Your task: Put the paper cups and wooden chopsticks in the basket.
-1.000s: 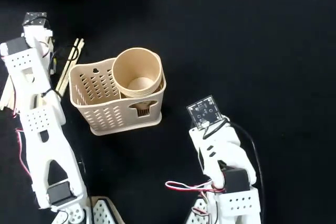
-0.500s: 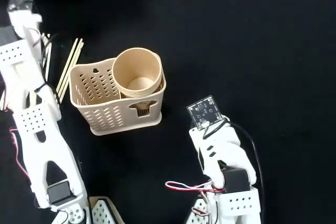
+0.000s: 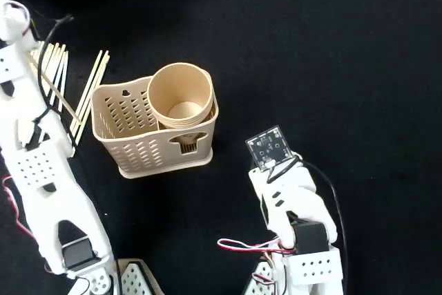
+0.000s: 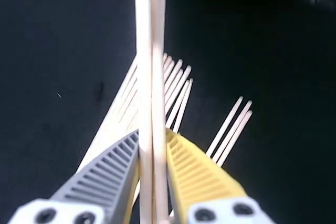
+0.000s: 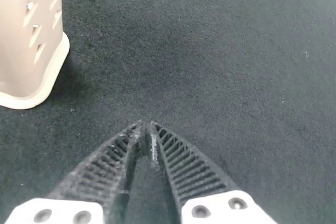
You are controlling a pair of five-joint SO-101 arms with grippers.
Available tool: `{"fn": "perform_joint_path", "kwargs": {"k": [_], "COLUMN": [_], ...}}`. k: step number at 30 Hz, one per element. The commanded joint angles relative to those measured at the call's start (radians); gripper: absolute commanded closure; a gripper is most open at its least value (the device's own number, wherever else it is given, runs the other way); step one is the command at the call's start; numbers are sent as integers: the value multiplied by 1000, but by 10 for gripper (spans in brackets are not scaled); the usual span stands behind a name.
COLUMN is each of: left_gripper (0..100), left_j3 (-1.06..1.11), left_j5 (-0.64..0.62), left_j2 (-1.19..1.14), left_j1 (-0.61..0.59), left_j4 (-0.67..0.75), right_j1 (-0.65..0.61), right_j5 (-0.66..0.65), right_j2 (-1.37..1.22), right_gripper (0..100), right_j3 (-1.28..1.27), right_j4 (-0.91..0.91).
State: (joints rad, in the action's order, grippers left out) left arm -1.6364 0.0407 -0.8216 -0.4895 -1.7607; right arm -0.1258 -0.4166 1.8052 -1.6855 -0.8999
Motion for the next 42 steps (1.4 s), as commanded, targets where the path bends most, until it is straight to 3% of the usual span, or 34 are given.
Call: {"fn": "perform_joint_path", "kwargs": {"k": [1, 10, 20, 29, 38, 42], "left_gripper": [973, 973, 972, 972, 972, 971], "left_j3": [45, 651, 1119, 1641, 2199, 2382], "left_j5": [-15, -18, -21, -137, -138, -138], "left_j2": [229, 848, 1316, 1689, 2065, 2163], "left_j1": [-28, 27, 157, 262, 458, 499], "left_j4": [-5, 11, 279, 689, 1096, 1171], "right_j1": [11, 9, 9, 9, 9, 9], "right_j5": [6, 6, 8, 8, 8, 8], "right_j2": [81, 81, 81, 81, 81, 81], "right_gripper": [986, 986, 986, 986, 986, 986], "right_j3": [2, 2, 2, 2, 2, 2], "right_j4": [-2, -2, -2, -2, -2, -2]}}
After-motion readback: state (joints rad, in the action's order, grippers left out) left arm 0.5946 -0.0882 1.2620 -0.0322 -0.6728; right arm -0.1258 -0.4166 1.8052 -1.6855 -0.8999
